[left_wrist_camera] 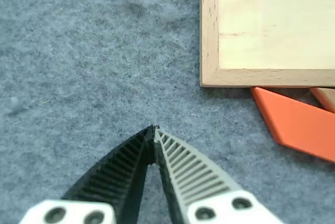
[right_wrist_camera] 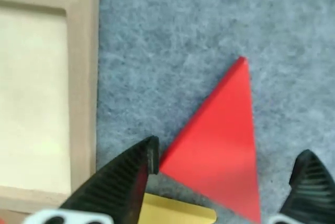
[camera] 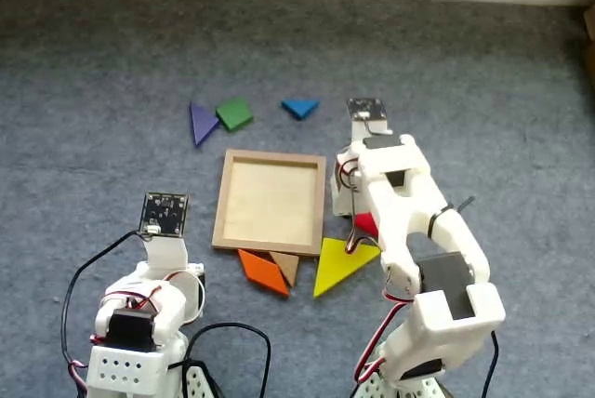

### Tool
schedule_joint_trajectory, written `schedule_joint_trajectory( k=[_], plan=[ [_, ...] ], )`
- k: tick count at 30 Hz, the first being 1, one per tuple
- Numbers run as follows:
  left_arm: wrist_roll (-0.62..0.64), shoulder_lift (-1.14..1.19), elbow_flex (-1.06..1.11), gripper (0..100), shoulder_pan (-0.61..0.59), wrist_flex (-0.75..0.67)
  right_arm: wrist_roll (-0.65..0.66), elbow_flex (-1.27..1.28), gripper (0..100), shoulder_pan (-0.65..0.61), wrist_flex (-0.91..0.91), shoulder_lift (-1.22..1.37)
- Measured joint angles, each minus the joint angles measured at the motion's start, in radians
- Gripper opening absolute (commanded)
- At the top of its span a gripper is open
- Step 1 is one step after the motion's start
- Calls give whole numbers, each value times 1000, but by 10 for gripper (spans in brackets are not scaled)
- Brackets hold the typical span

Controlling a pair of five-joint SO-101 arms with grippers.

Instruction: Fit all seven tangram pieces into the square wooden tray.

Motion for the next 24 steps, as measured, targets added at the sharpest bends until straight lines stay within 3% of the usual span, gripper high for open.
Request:
schedule_joint_trajectory(
  k=[20,24],
  plan=[
    [0,0,0,7,0,0,29,0,365,0,9,0],
    [0,0,0,7,0,0,86,0,338,0,37,0]
  ],
)
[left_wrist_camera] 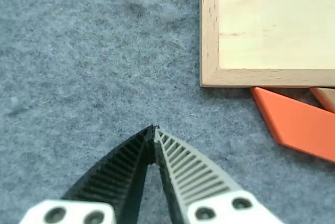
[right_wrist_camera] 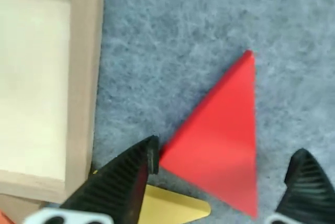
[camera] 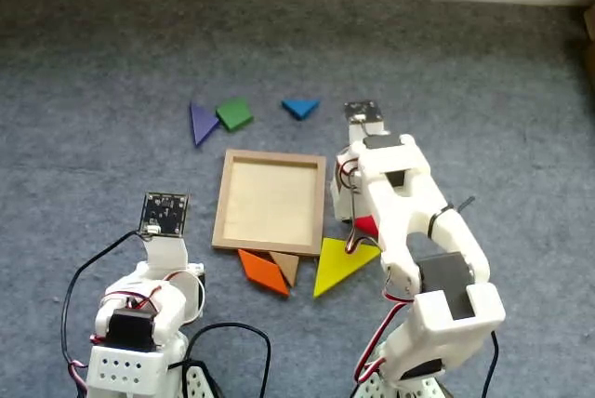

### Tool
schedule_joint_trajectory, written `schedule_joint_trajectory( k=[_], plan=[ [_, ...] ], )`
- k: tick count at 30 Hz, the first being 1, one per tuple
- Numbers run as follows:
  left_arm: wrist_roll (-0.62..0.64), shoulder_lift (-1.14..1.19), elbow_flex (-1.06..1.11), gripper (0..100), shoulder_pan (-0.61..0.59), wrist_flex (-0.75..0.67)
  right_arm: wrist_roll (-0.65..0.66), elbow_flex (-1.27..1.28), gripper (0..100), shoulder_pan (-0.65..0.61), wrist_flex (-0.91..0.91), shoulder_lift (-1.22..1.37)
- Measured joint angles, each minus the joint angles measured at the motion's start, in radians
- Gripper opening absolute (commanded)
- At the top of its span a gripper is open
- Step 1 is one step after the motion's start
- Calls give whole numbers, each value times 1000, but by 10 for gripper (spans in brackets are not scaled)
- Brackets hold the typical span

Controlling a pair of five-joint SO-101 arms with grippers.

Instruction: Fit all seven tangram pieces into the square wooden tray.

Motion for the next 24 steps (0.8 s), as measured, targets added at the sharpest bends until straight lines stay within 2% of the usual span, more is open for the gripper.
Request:
schedule_joint_trajectory(
  k=[11,18,24],
  plan=[
    [0,0,0,7,0,0,25,0,338,-2,12,0],
    [0,0,0,7,0,0,26,0,339,-51,43,0],
    [0,0,0,7,0,0,75,0,339,-51,49,0]
  ],
)
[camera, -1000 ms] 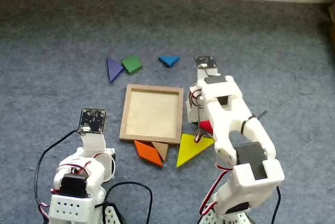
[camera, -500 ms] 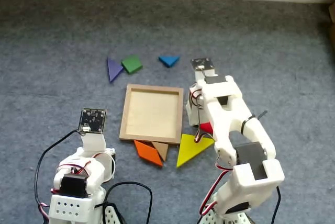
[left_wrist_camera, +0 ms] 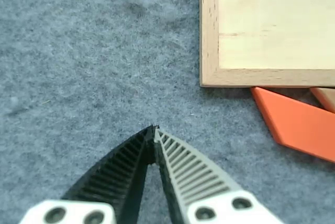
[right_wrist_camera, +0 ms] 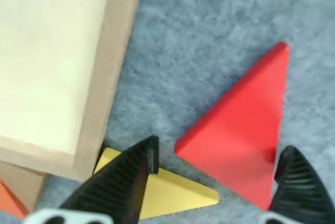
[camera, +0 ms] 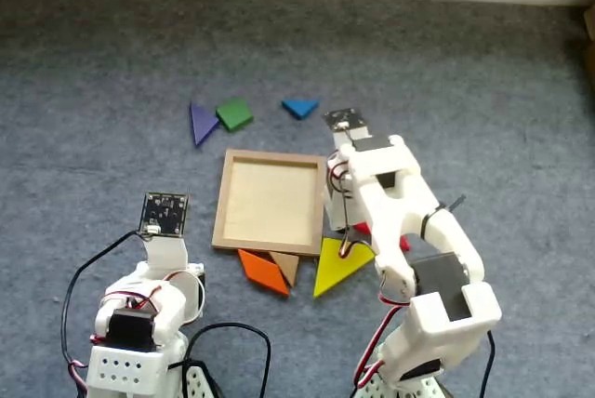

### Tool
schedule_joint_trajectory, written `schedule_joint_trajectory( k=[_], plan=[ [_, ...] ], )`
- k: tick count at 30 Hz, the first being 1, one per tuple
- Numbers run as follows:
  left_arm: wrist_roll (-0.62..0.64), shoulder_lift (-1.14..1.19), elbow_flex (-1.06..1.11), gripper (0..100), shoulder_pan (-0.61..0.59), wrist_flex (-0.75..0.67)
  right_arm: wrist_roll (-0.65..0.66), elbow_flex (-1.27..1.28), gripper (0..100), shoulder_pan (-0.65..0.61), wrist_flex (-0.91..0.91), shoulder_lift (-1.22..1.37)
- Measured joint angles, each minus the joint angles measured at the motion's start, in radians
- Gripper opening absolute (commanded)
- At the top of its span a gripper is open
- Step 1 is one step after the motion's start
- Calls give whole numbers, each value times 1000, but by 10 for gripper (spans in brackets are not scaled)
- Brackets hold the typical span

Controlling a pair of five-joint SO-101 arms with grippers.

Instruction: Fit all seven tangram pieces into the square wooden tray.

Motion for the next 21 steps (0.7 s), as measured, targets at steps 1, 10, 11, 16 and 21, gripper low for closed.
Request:
schedule_joint_trajectory(
  k=[1,10,11,16,21],
  plan=[
    [0,0,0,7,0,0,3,0,339,0,0,0],
    [0,0,0,7,0,0,5,0,335,38,0,0],
    [0,0,0,7,0,0,5,0,335,37,0,0],
    [0,0,0,7,0,0,9,-2,335,35,-15,46],
    [0,0,0,7,0,0,12,-15,303,37,-11,80]
  ],
)
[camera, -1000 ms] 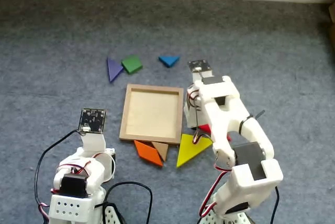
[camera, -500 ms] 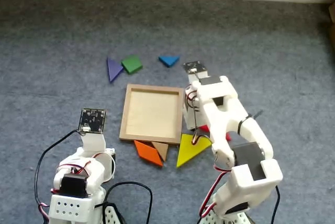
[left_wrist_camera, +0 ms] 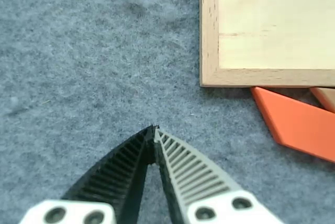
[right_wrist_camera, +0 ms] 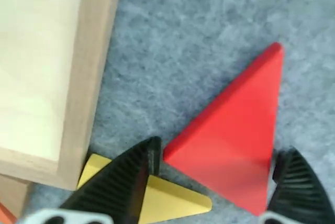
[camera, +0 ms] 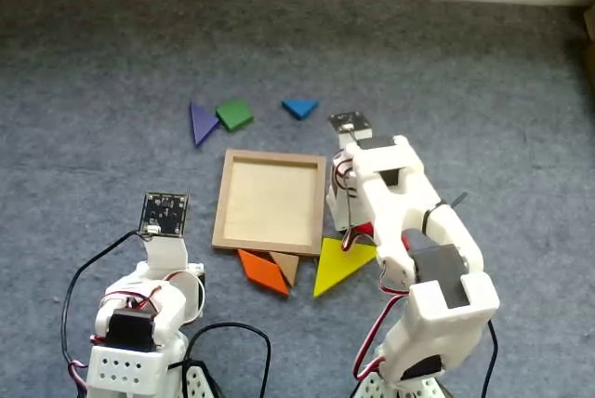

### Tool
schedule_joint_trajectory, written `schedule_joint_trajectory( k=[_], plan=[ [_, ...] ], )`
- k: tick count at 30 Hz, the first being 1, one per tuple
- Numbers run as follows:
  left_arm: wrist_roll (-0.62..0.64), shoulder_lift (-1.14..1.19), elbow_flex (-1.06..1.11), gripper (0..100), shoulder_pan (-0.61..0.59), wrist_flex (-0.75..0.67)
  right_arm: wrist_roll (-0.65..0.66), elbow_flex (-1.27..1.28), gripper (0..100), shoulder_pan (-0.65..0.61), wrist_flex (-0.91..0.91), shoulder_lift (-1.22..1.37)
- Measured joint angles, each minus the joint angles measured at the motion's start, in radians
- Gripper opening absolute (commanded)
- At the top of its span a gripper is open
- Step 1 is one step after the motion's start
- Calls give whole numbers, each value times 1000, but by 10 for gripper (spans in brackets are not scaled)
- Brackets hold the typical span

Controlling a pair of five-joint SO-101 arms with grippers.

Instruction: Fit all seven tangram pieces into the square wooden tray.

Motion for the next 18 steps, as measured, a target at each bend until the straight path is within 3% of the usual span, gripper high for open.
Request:
schedule_joint_trajectory(
  k=[18],
  plan=[
    [0,0,0,7,0,0,0,-11,290,2,2,11]
  ],
)
